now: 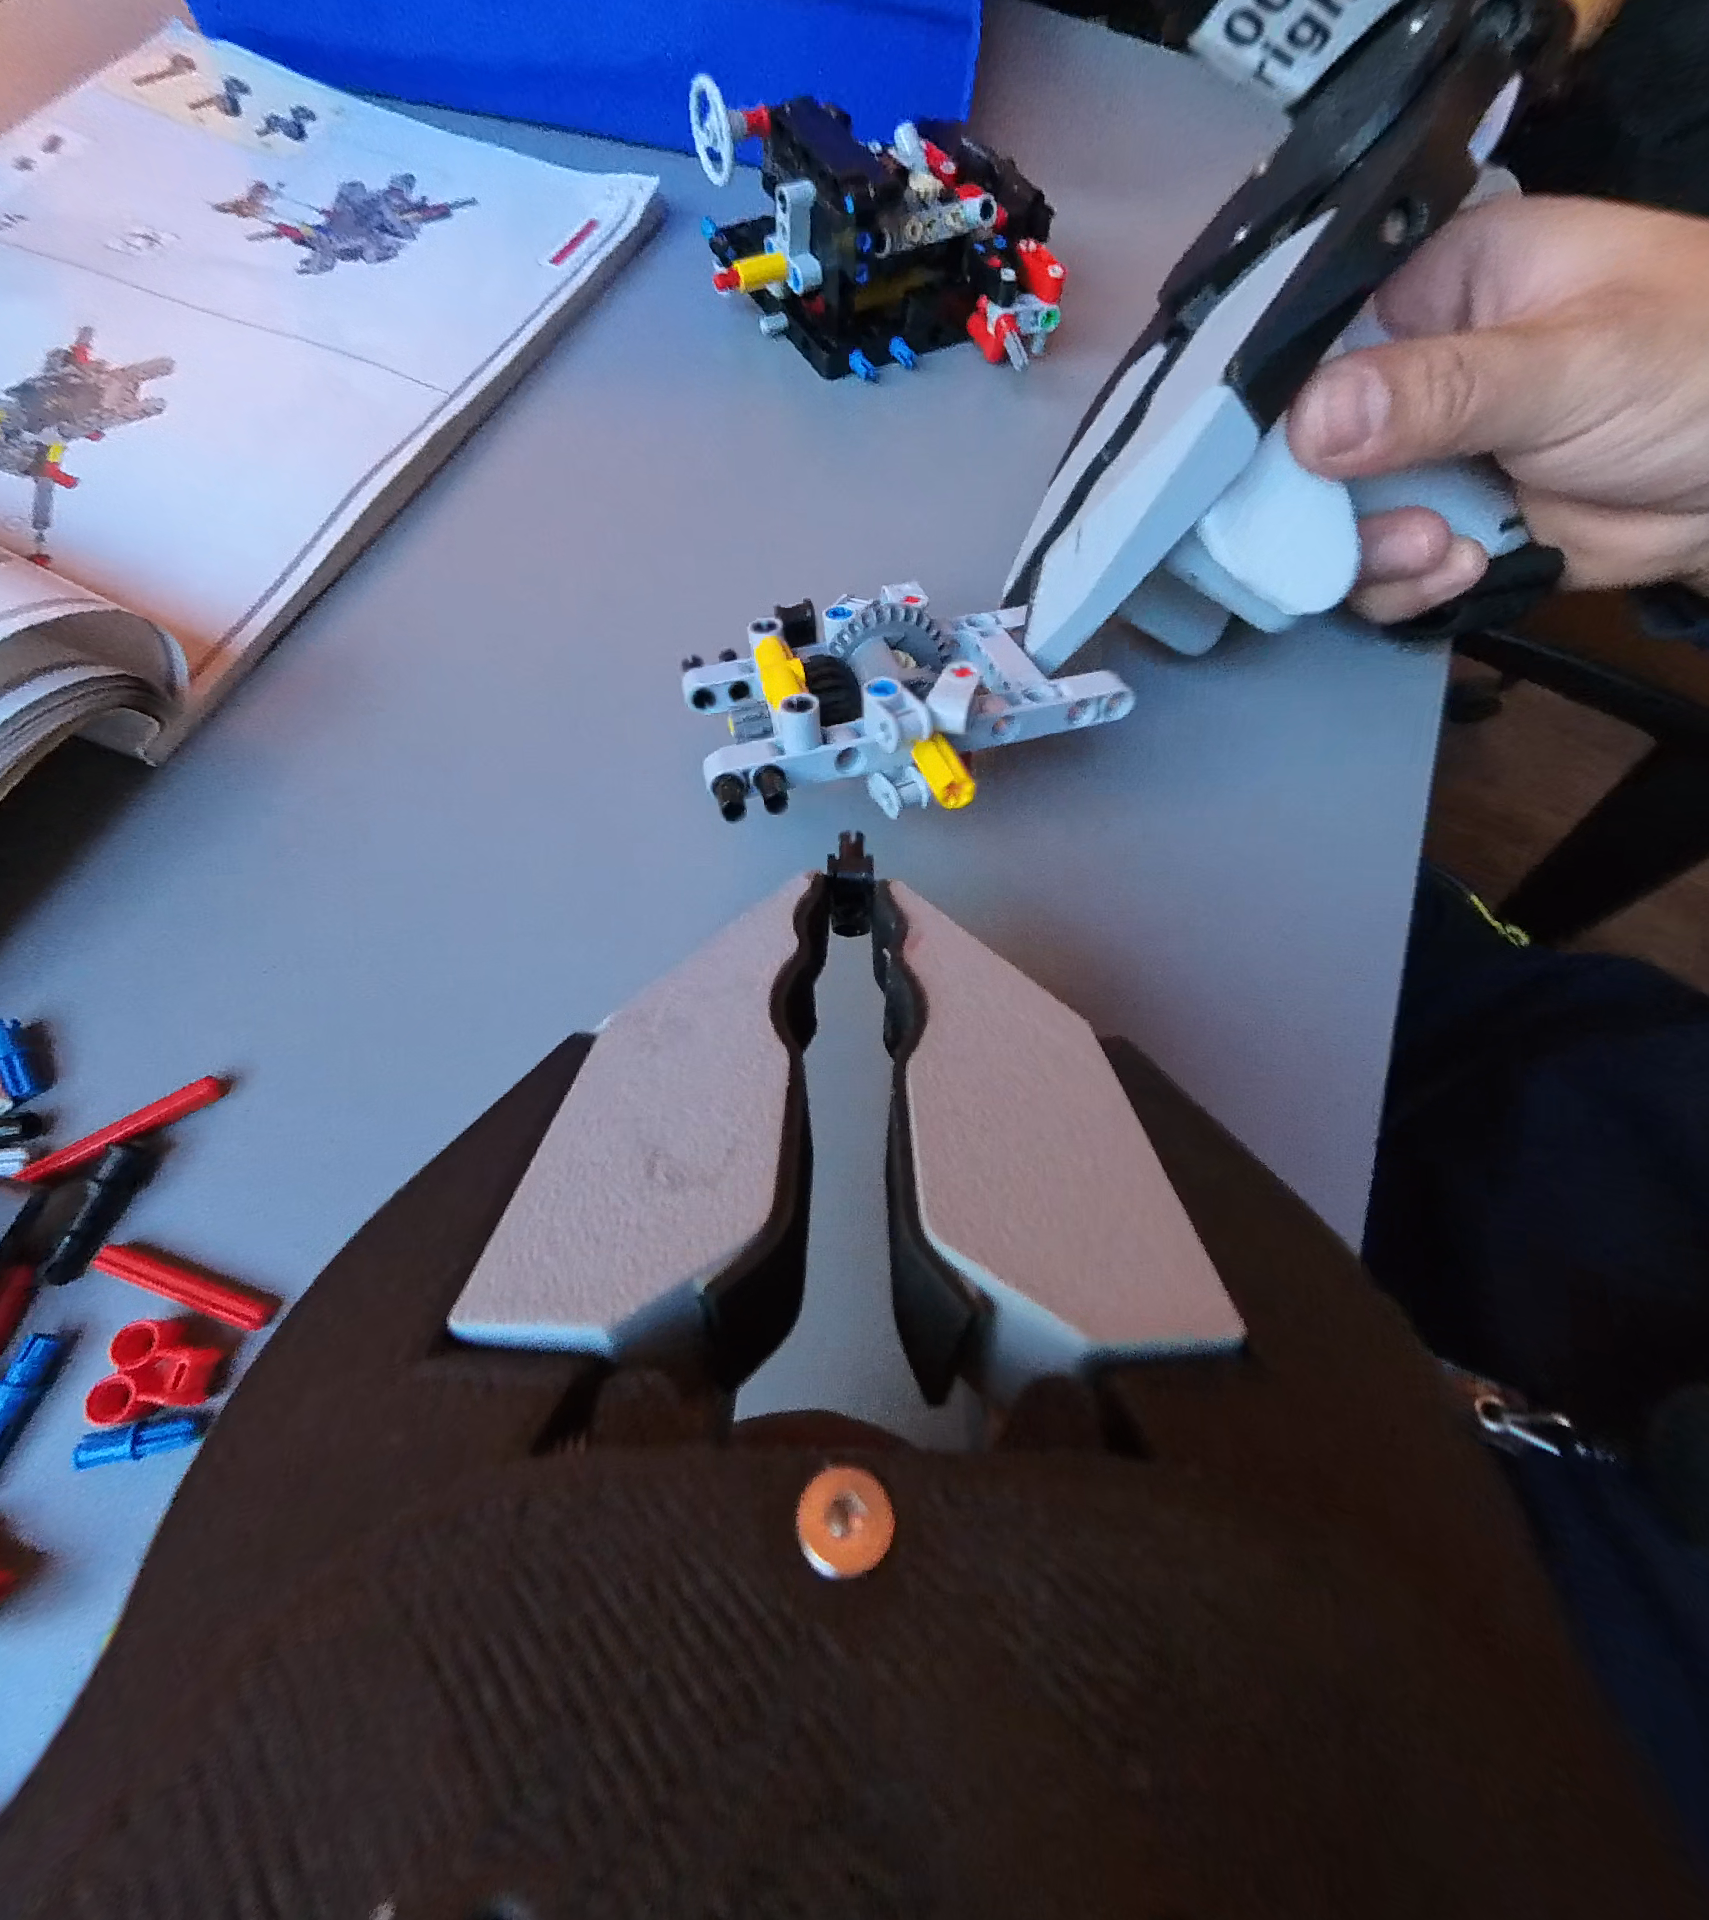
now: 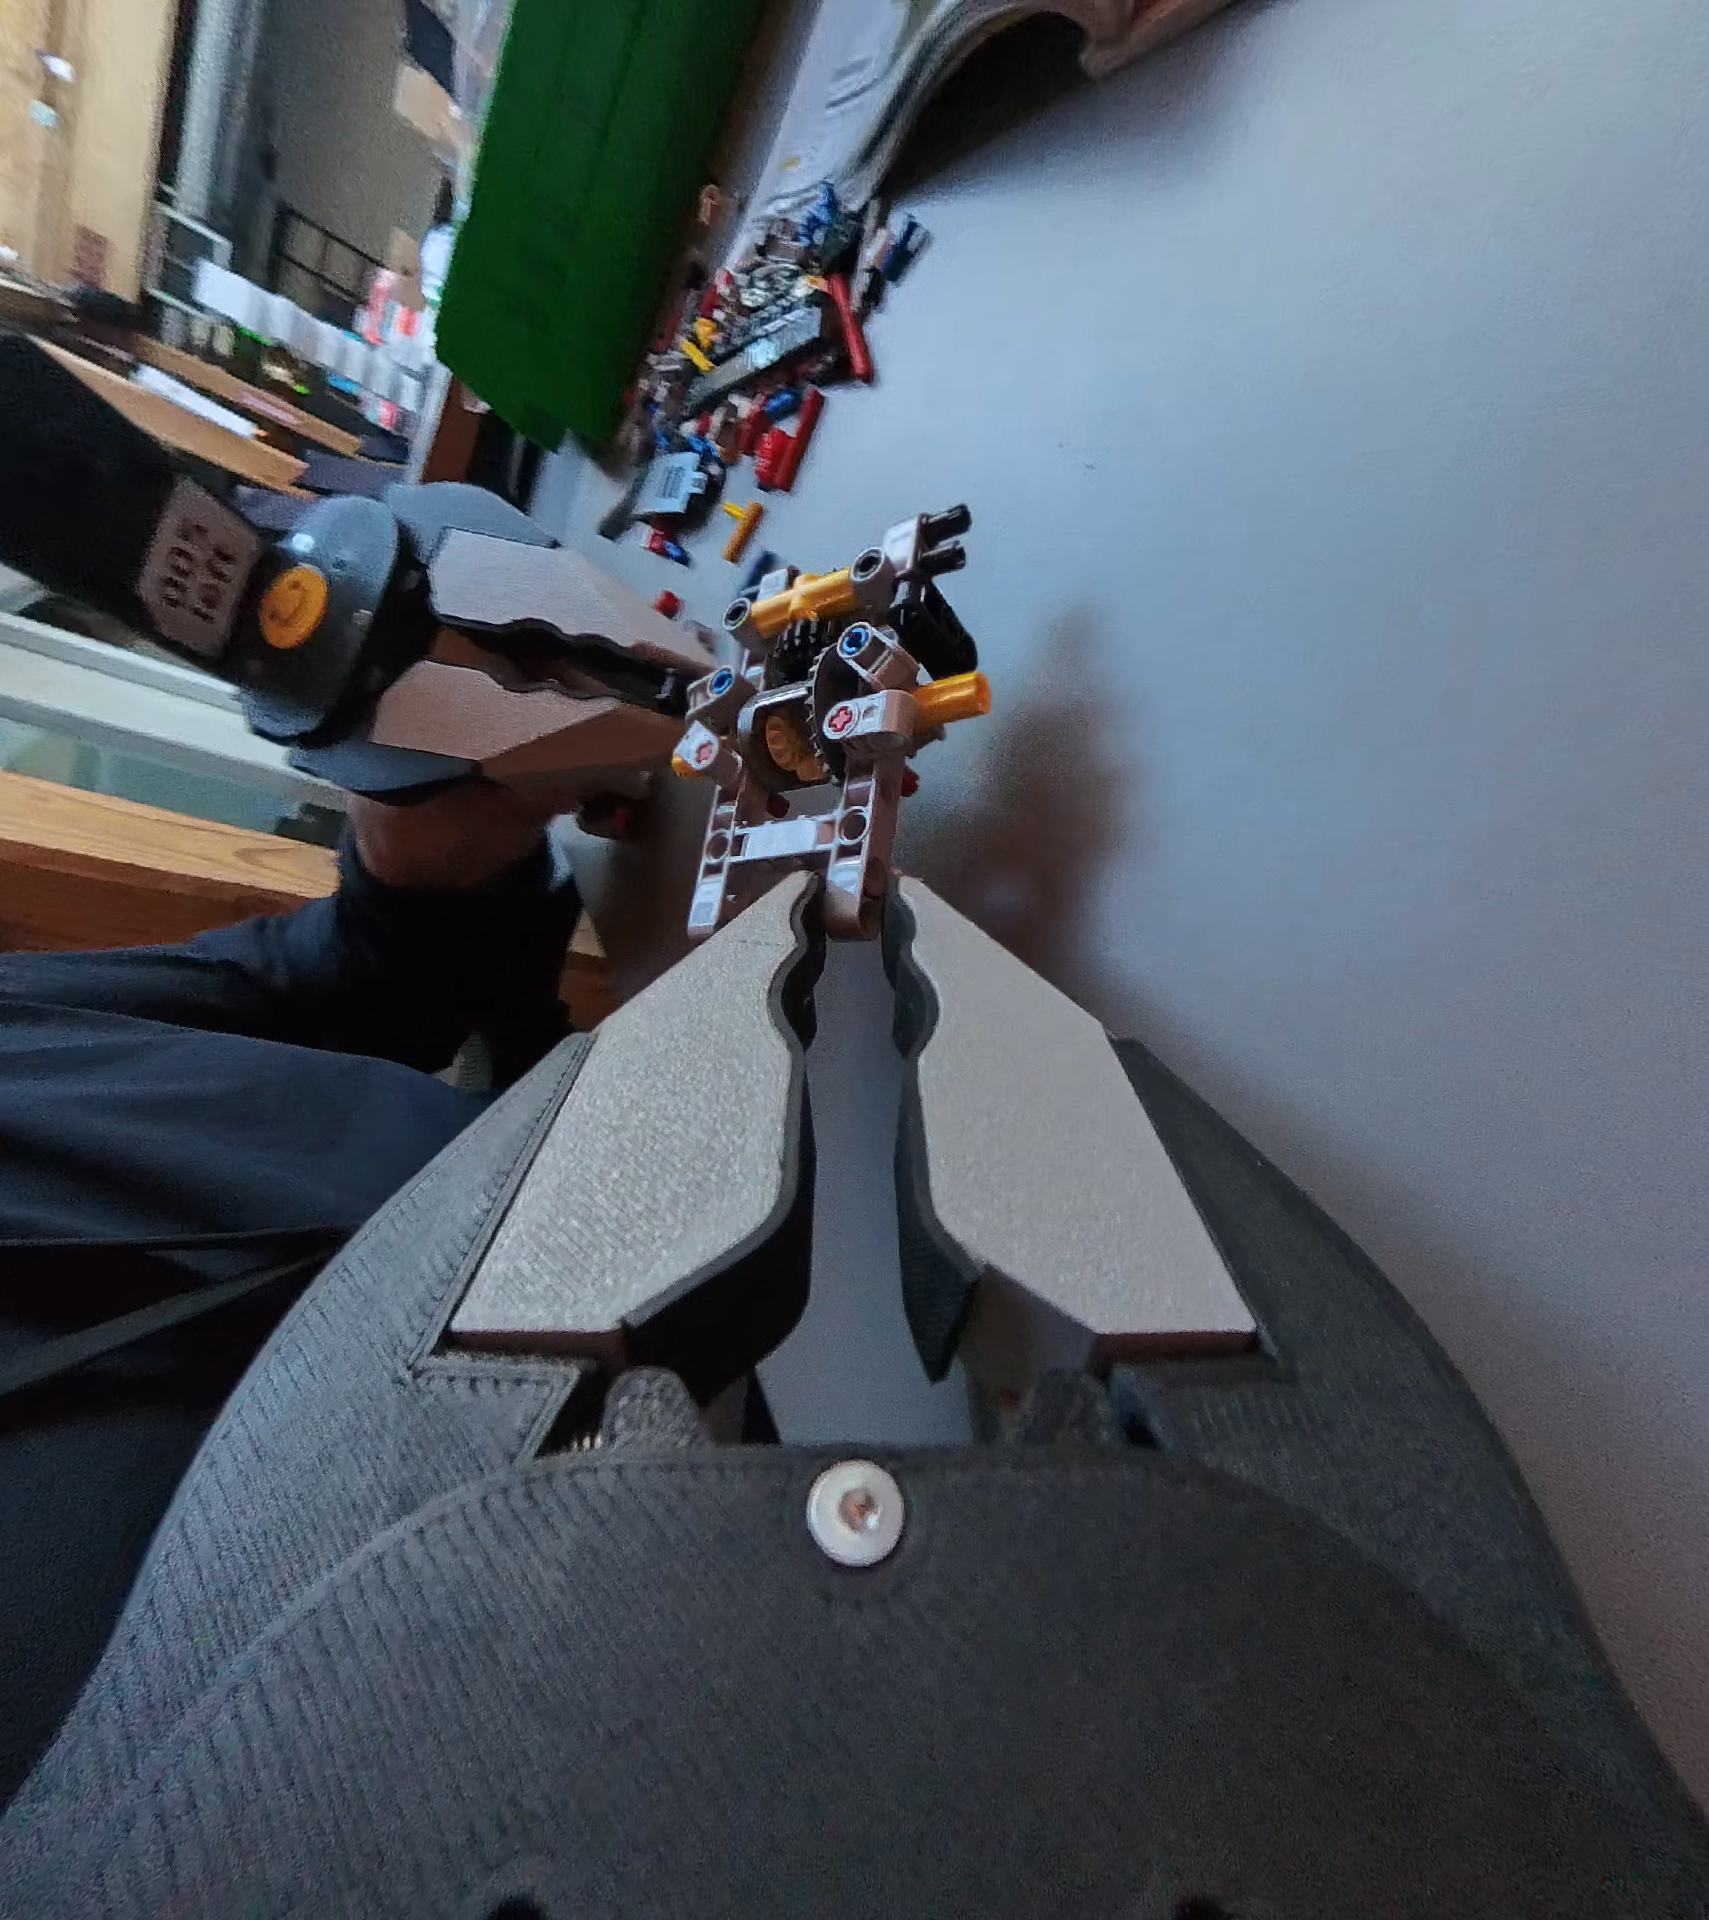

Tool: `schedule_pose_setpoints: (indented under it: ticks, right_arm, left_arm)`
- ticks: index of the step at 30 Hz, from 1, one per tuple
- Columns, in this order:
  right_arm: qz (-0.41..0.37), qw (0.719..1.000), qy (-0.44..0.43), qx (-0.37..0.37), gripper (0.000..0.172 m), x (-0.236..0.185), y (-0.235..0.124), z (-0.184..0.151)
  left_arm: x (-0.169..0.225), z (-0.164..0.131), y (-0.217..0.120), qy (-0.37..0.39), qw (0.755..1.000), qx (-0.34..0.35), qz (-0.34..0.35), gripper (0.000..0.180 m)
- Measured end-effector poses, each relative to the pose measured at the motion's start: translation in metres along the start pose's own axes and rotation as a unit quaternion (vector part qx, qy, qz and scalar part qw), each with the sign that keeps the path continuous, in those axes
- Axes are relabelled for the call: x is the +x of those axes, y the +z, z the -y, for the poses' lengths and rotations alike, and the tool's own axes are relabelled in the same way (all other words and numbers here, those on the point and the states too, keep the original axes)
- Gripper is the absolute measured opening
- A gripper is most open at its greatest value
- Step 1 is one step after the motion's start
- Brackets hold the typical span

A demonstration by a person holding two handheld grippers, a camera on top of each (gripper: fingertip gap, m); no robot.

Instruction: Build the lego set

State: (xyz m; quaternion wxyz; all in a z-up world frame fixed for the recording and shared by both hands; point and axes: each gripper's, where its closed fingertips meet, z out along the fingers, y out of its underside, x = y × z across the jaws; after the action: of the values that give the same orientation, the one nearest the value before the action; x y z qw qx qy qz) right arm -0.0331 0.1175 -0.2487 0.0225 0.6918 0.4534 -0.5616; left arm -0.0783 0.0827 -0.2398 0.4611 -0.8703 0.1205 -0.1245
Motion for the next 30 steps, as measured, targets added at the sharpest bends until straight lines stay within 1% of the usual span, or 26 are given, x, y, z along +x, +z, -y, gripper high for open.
schedule_pose_setpoints:
  ticks: [3, 6, 8, 12, 13, 14, 16, 18, 19, 20, 22, 23, 24, 25, 27, 28, 30]
  right_arm:
    - [0.022, 1.0, -0.001, 0.009, 0.008, -0.008, 0.004, 0.003]
    - [-0.009, 1.0, -0.021, 0.002, 0.008, -0.003, 0.01, -0.002]
    - [-0.029, 0.999, -0.032, 0.0, 0.008, -0.003, 0.014, -0.004]
    - [-0.033, 0.999, -0.006, 0.014, 0.01, -0.01, 0.024, -0.01]
    - [-0.033, 0.999, 0.002, 0.016, 0.012, -0.013, 0.026, -0.014]
    - [-0.041, 0.999, -0.001, 0.001, 0.022, -0.014, 0.026, -0.022]
    - [-0.095, 0.994, -0.046, -0.026, 0.026, -0.012, 0.016, -0.034]
    - [-0.137, 0.982, -0.115, -0.06, 0.036, -0.019, 0.002, -0.037]
    - [-0.143, 0.972, -0.168, -0.077, 0.044, -0.028, -0.004, -0.033]
    - [-0.154, 0.957, -0.229, -0.095, 0.053, -0.034, -0.009, -0.025]
    - [-0.177, 0.906, -0.36, -0.135, 0.081, -0.032, -0.013, -0.003]
    - [-0.169, 0.88, -0.418, -0.149, 0.092, -0.03, -0.009, 0.009]
    - [-0.143, 0.863, -0.457, -0.161, 0.102, -0.029, -0.001, 0.016]
    - [-0.107, 0.854, -0.474, -0.186, 0.102, -0.029, 0.008, 0.016]
    - [-0.049, 0.846, -0.476, -0.235, 0.097, -0.027, 0.027, 0.012]
    - [-0.03, 0.834, -0.483, -0.265, 0.092, -0.026, 0.034, 0.007]
    - [-0.049, 0.795, -0.522, -0.304, 0.087, -0.012, 0.046, 0.006]
  left_arm:
    - [0.0, 0.001, 0.002, -0.012, 1.0, 0.002, 0.002, 0.005]
    - [-0.002, 0.005, 0.001, -0.015, 1.0, 0.013, 0.009, 0.005]
    - [-0.003, 0.0, 0.002, -0.014, 1.0, -0.001, 0.007, 0.005]
    - [-0.011, -0.014, 0.002, 0.021, 0.998, -0.044, 0.024, 0.006]
    - [-0.013, -0.017, 0.0, 0.025, 0.998, -0.047, 0.026, 0.006]
    - [-0.014, -0.018, -0.003, 0.028, 0.998, -0.047, 0.025, 0.005]
    - [-0.017, -0.021, -0.009, 0.03, 0.998, -0.046, 0.02, 0.005]
    - [-0.015, -0.024, -0.013, 0.035, 0.998, -0.049, 0.001, 0.005]
    - [-0.015, -0.027, -0.014, 0.042, 0.998, -0.056, -0.002, 0.005]
    - [-0.017, -0.03, -0.014, 0.051, 0.997, -0.064, -0.003, 0.005]
    - [-0.02, -0.032, -0.013, 0.064, 0.995, -0.072, -0.009, 0.005]
    - [-0.02, -0.03, -0.013, 0.066, 0.995, -0.068, -0.019, 0.005]
    - [-0.02, -0.027, -0.013, 0.065, 0.996, -0.059, -0.026, 0.005]
    - [-0.02, -0.024, -0.014, 0.06, 0.996, -0.052, -0.032, 0.005]
    - [-0.022, -0.023, -0.013, 0.046, 0.997, -0.051, -0.039, 0.005]
    - [-0.021, -0.023, -0.013, 0.043, 0.997, -0.052, -0.045, 0.005]
    - [-0.02, -0.025, -0.014, 0.044, 0.996, -0.057, -0.053, 0.005]
